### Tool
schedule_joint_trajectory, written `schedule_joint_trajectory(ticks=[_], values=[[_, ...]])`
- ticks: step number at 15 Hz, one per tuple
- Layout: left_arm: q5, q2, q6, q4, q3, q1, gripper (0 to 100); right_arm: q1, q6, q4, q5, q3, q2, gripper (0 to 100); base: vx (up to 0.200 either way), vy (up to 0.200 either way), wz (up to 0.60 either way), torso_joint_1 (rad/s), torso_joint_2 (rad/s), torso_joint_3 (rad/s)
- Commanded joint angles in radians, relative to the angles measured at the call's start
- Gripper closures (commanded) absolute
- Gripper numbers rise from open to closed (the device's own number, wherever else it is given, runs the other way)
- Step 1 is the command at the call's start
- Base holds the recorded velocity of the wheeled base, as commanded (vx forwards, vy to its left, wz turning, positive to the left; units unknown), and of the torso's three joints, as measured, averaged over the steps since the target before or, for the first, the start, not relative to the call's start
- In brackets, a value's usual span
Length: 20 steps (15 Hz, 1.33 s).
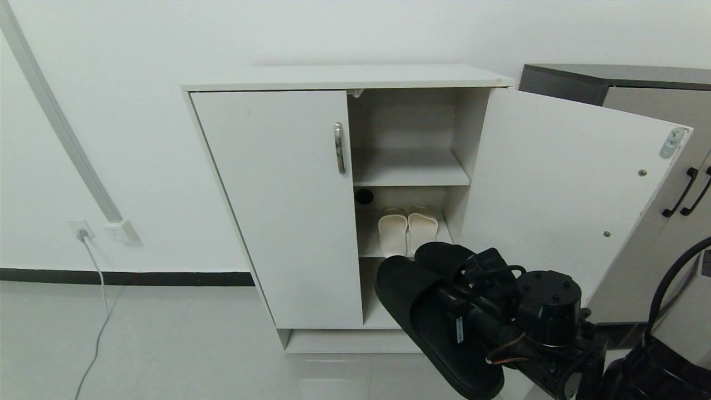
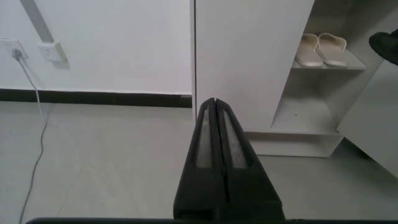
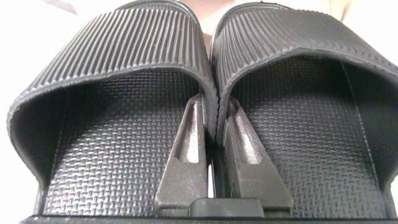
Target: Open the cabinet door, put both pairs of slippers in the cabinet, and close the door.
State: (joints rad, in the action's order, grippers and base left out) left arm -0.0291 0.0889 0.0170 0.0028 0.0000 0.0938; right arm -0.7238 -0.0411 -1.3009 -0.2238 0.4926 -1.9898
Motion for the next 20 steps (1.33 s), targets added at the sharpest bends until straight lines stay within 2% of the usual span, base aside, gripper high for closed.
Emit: schedule_joint_trajectory(ticks=[1, 5, 9, 10, 12, 13, 14, 17, 20], values=[[0.000, 0.002, 0.000, 0.000, 0.000, 0.001, 100, 0.000, 0.001, -0.017, 0.000, -0.003, -0.018, 100, 0.000, 0.000, 0.00, 0.000, 0.00, 0.000], [0.000, 0.002, 0.000, 0.000, 0.000, 0.000, 100, 0.001, 0.024, -0.098, 0.000, -0.009, -0.063, 100, 0.000, 0.000, 0.00, 0.001, 0.12, 0.090], [0.000, 0.002, 0.000, 0.000, 0.000, 0.001, 100, 0.000, 0.029, -0.098, -0.003, -0.005, -0.078, 100, 0.000, 0.050, 0.00, 0.002, 0.01, 0.001], [0.000, 0.002, 0.000, 0.000, 0.000, 0.000, 100, -0.028, 0.030, -0.064, -0.095, 0.060, -0.098, 100, 0.000, 0.000, 0.00, 0.000, 0.00, 0.000], [0.000, 0.002, 0.000, 0.000, 0.000, 0.000, 100, -0.103, 0.013, 0.037, -0.331, 0.225, -0.146, 100, 0.000, 0.000, 0.00, 0.000, 0.00, 0.000], [0.000, 0.002, 0.000, 0.000, 0.000, 0.001, 100, -0.109, 0.006, 0.071, -0.367, 0.265, -0.159, 100, 0.000, 0.000, 0.00, 0.000, 0.00, 0.000], [0.000, 0.002, 0.000, 0.000, 0.000, 0.000, 100, -0.112, -0.039, 0.192, -0.425, 0.359, -0.181, 100, 0.000, 0.000, 0.00, 0.000, 0.00, 0.000], [0.000, 0.002, 0.000, 0.000, 0.000, 0.001, 100, -0.111, -0.145, 0.522, -0.540, 0.613, -0.179, 100, 0.000, 0.000, 0.00, 0.000, 0.00, 0.000], [0.000, 0.002, 0.000, 0.000, 0.000, 0.001, 100, -0.109, -0.198, 0.835, -0.554, 0.882, -0.178, 100, 0.000, 0.000, 0.00, 0.000, 0.00, 0.000]])
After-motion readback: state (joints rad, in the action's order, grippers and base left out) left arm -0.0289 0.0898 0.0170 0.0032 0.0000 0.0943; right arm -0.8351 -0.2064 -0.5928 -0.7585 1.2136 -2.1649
